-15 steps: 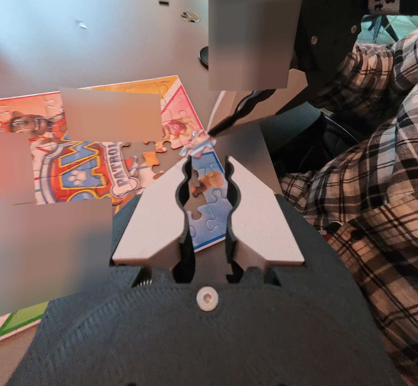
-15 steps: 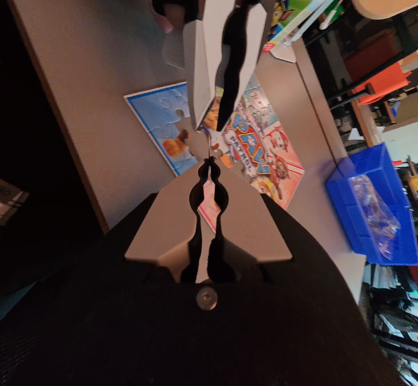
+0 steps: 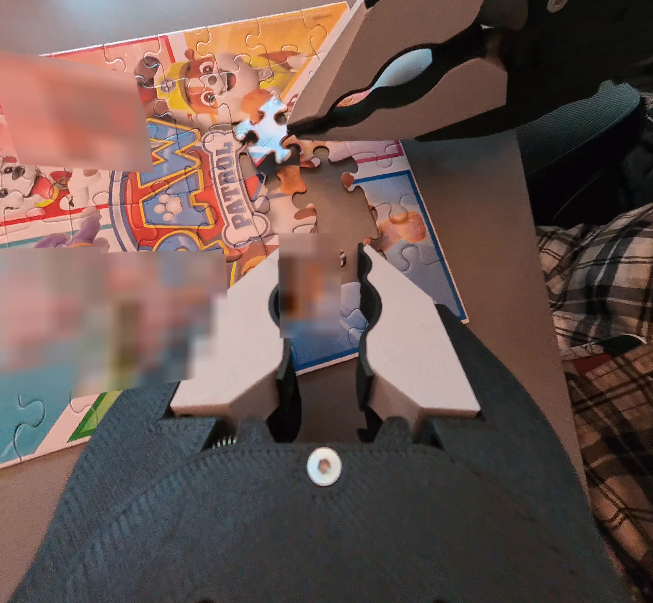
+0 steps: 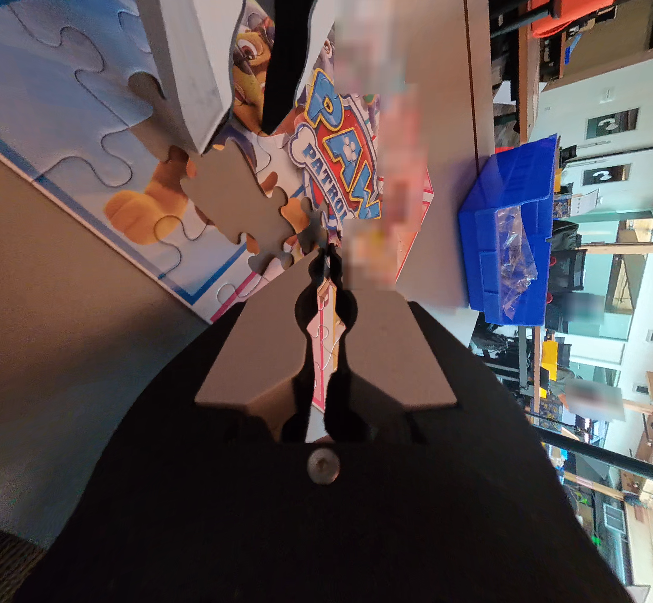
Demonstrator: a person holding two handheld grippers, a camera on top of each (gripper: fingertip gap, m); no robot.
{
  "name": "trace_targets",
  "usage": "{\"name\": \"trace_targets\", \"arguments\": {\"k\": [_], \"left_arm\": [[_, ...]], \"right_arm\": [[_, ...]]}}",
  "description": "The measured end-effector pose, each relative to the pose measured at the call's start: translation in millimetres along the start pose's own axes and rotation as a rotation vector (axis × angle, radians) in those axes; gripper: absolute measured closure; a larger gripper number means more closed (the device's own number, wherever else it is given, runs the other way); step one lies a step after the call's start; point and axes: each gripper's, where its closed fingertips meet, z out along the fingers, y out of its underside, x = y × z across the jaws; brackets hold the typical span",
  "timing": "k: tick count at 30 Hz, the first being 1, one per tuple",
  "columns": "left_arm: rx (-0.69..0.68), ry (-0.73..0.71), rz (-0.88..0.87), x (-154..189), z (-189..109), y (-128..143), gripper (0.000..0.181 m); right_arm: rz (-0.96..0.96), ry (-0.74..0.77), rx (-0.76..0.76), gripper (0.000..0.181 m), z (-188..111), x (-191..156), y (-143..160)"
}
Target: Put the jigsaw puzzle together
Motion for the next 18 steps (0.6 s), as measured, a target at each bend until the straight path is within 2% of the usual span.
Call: {"name": "trace_targets", "arguments": {"k": [7, 14, 18], "left_arm": [[0.002, 0.000, 0.001, 0, 0, 0, 0.145], [-0.004, -0.004, 0.011, 1, 0, 0, 0.143], [-0.008, -0.009, 0.021, 1, 0, 0, 0.143]], "right_arm": [[0.042, -0.080, -0.084, 0.179, 7, -10, -3], [0.133, -0.130, -0.110, 0.178, 12, -8, -7], [0.120, -0.133, -0.112, 0.177, 12, -8, -6]]}}
